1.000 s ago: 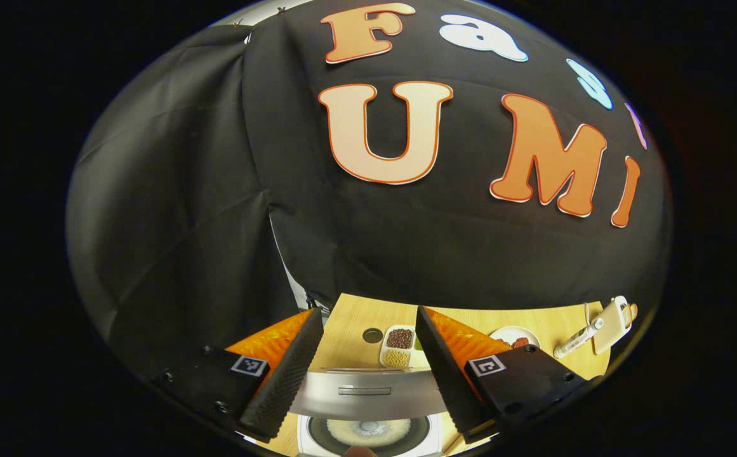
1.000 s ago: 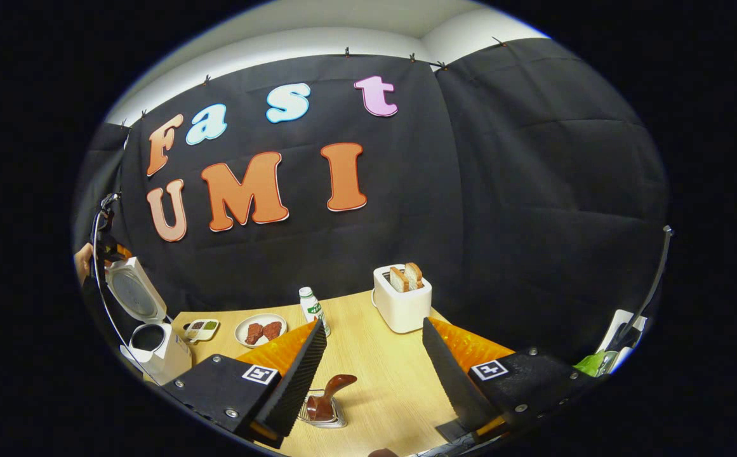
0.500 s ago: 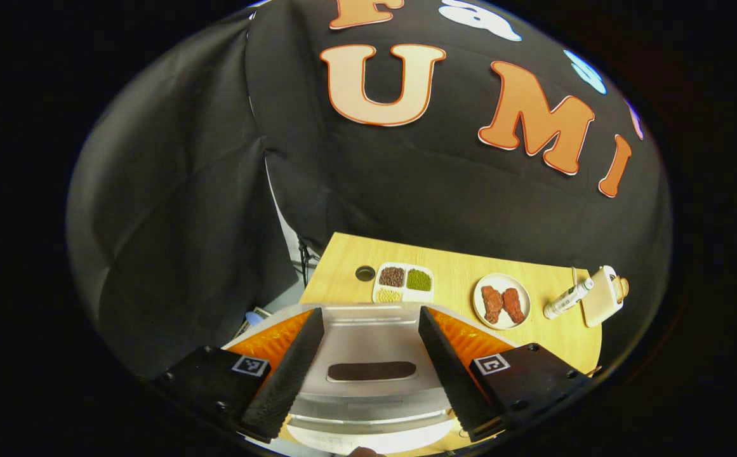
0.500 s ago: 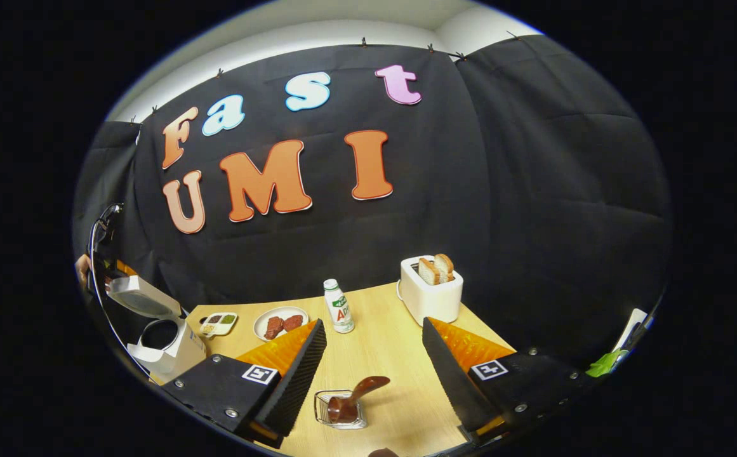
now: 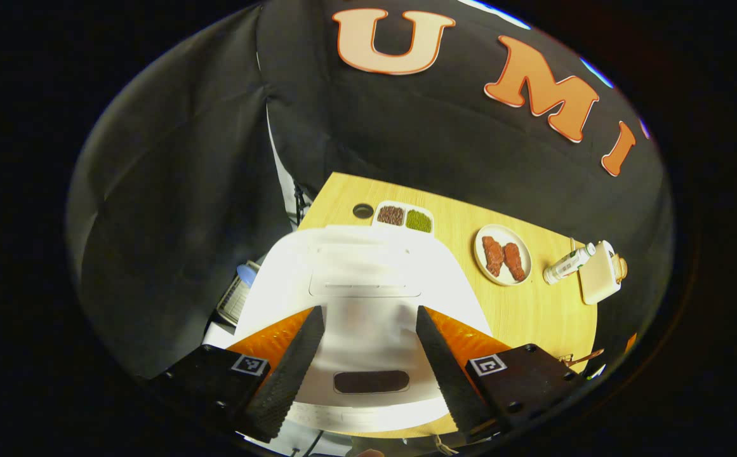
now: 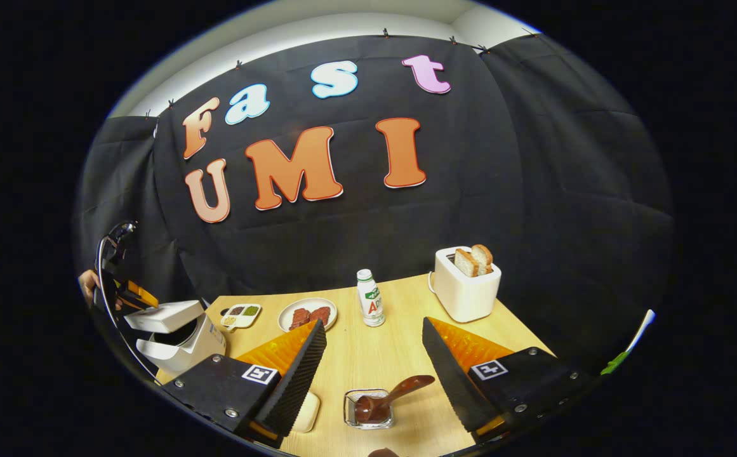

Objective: Close the left gripper, press the button to open the rice cooker; take a wooden spoon from the chopstick holder with the right hand, scoop a spoonful of rice and pour it into the rice cooker, then put the wooden spoon back into the chopstick holder.

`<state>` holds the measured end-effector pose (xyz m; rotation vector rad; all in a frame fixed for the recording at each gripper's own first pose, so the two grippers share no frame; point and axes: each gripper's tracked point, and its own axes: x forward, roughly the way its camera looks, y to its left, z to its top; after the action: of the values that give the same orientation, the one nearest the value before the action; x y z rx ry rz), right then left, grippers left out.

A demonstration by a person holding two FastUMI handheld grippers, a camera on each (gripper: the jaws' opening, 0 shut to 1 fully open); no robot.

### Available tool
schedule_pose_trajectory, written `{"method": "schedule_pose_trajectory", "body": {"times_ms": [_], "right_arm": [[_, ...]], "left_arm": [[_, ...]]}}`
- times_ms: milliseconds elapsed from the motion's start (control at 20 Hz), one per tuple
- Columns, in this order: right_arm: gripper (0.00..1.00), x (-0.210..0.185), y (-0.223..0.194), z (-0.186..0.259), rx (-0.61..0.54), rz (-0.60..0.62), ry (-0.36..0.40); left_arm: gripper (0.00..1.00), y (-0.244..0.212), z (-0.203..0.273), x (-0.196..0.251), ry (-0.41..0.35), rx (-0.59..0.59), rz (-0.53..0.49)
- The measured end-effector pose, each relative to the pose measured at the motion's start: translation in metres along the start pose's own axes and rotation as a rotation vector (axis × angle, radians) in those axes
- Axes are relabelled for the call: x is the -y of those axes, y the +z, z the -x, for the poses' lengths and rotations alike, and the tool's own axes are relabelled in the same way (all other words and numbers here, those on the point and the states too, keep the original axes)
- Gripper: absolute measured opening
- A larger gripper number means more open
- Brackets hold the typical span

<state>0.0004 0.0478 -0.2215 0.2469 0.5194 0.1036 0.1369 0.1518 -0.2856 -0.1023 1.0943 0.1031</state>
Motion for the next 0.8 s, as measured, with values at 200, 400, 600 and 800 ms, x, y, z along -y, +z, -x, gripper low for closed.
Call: {"method": "schedule_pose_trajectory", "body": {"times_ms": [200,400,600,800], "right_arm": [[0.95,-0.015,-0.003,-0.002,-0.009,0.021,0.031],[0.95,-0.026,-0.003,-0.004,-0.019,0.037,0.055],[0.95,-0.034,0.008,-0.005,-0.003,0.055,0.068],[0.95,-0.039,0.021,-0.005,0.021,0.074,0.074]], "left_arm": [[0.94,-0.029,-0.021,-0.007,0.061,-0.015,-0.055],[0.96,-0.037,-0.020,-0.005,0.069,-0.043,-0.031],[0.95,-0.039,-0.017,-0.006,0.084,-0.059,-0.008],[0.94,-0.030,-0.009,0.004,0.046,-0.001,0.005]]}}
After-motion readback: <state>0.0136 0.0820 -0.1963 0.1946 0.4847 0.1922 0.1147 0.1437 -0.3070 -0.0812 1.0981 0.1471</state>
